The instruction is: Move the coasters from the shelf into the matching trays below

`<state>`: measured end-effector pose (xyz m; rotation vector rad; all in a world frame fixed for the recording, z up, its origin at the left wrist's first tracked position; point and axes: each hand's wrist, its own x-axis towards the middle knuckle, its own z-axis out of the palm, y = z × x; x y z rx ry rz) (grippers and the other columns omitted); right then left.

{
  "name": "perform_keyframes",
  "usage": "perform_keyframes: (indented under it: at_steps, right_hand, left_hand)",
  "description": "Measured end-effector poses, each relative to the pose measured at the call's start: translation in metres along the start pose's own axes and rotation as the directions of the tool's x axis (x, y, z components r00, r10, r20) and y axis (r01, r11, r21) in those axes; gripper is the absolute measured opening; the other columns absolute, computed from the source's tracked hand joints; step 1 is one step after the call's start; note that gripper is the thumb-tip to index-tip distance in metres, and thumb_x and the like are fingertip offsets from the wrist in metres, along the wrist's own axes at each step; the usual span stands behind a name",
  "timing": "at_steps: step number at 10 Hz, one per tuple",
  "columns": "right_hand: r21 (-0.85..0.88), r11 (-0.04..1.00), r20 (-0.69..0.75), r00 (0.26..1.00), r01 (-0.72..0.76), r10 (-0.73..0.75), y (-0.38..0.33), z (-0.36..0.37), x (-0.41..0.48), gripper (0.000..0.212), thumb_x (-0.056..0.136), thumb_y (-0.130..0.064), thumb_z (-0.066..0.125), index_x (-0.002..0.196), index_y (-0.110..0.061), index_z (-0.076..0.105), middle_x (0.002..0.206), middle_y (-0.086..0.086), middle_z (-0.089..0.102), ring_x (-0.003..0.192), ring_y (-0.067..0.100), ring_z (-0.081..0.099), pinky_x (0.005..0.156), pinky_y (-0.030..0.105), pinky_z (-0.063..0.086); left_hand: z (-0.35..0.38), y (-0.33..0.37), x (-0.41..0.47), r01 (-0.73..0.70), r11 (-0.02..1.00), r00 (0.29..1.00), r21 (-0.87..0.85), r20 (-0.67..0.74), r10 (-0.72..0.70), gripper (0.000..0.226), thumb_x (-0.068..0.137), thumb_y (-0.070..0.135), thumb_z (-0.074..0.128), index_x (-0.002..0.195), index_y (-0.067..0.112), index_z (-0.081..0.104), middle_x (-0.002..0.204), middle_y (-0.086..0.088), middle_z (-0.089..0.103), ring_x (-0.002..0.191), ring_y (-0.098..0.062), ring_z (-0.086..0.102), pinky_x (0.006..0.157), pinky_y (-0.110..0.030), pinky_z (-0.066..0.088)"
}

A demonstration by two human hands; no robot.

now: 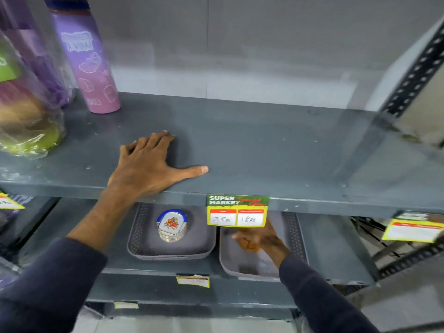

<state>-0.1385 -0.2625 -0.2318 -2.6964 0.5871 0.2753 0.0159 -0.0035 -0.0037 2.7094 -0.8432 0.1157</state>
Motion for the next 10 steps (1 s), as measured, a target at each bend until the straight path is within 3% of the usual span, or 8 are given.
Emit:
perform_keyframes:
  at_steps: [1, 3, 5, 7, 8, 9, 10]
  right_hand:
    - [0.126, 0.983, 0.062, 0.99, -0.13, 0.123, 0.008, -0.019, -0.001, 0.096, 0.058, -0.038, 0.097, 0.141, -0.021, 0.052, 0.145, 0.008, 0.055, 0.137, 0.029, 0.05, 0.113, 0.041, 0.044]
    - [0.034, 0.989, 0.086, 0.986, -0.146, 0.143, 0.011, -0.008, 0.01, 0.109, 0.06, -0.032, 0.097, 0.15, -0.019, 0.038, 0.147, 0.008, 0.051, 0.135, 0.03, 0.05, 0.111, 0.038, 0.046]
    - [-0.013, 0.991, 0.076, 0.988, -0.131, 0.131, 0.012, -0.003, 0.011, 0.107, 0.066, -0.03, 0.093, 0.151, -0.015, 0.03, 0.15, 0.009, 0.044, 0.138, 0.032, 0.044, 0.112, 0.047, 0.043]
    - [-0.071, 0.994, 0.106, 0.99, -0.083, 0.091, 0.007, -0.001, 0.002, 0.115, 0.071, -0.036, 0.088, 0.158, -0.023, 0.013, 0.16, 0.006, 0.029, 0.145, 0.035, 0.032, 0.116, 0.063, 0.031]
    - [-0.146, 0.989, 0.168, 0.984, -0.027, 0.051, 0.009, -0.005, -0.004, 0.124, 0.071, -0.053, 0.084, 0.159, -0.033, -0.001, 0.171, 0.004, -0.001, 0.156, 0.039, 0.009, 0.117, 0.071, 0.02]
    - [-0.077, 0.997, 0.128, 0.992, -0.01, 0.019, 0.003, -0.016, -0.018, 0.121, 0.073, -0.057, 0.081, 0.159, -0.034, -0.001, 0.172, 0.003, -0.011, 0.158, 0.035, 0.005, 0.12, 0.065, 0.02]
    - [0.033, 0.995, -0.037, 0.995, 0.094, -0.093, -0.003, -0.032, -0.044, 0.095, 0.078, -0.054, 0.077, 0.155, -0.037, 0.022, 0.172, -0.004, 0.01, 0.154, 0.028, 0.025, 0.12, 0.051, 0.034]
  left_hand:
    - [0.0, -0.002, 0.002, -0.002, 1.0, 1.0, 0.004, 0.002, 0.002, 0.129, 0.051, 0.111, 0.027, 0.154, 0.034, 0.033, 0.167, 0.012, 0.028, 0.152, -0.018, 0.026, 0.121, -0.047, 0.016]
    - [0.0, -0.002, 0.003, 0.006, 1.0, 1.0, 0.023, -0.005, -0.006, 0.128, 0.051, 0.111, 0.027, 0.154, 0.035, 0.033, 0.167, 0.014, 0.027, 0.152, -0.018, 0.027, 0.121, -0.048, 0.017]
    - [0.0, -0.001, 0.002, 0.01, 1.0, 1.0, 0.015, -0.001, -0.01, 0.129, 0.05, 0.111, 0.028, 0.154, 0.035, 0.033, 0.166, 0.014, 0.027, 0.151, -0.017, 0.028, 0.12, -0.048, 0.018]
    - [-0.002, -0.001, -0.001, 0.003, 1.0, 1.0, -0.006, 0.001, -0.002, 0.128, 0.05, 0.11, 0.03, 0.153, 0.034, 0.036, 0.165, 0.013, 0.03, 0.15, -0.017, 0.028, 0.119, -0.049, 0.019]
    - [-0.004, 0.001, 0.0, 0.005, 1.0, 1.0, -0.03, -0.005, -0.005, 0.128, 0.051, 0.11, 0.032, 0.152, 0.032, 0.04, 0.164, 0.011, 0.032, 0.15, -0.019, 0.03, 0.12, -0.05, 0.019]
    - [-0.006, 0.003, -0.004, -0.014, 0.999, 1.0, -0.044, -0.022, 0.013, 0.122, 0.054, 0.108, 0.037, 0.149, 0.032, 0.045, 0.163, 0.008, 0.037, 0.148, -0.021, 0.035, 0.12, -0.05, 0.021]
    - [-0.003, 0.001, -0.01, -0.018, 0.994, 0.996, -0.107, -0.09, 0.009, 0.114, 0.054, 0.106, 0.042, 0.138, 0.03, 0.055, 0.151, 0.008, 0.052, 0.138, -0.023, 0.049, 0.117, -0.047, 0.032]
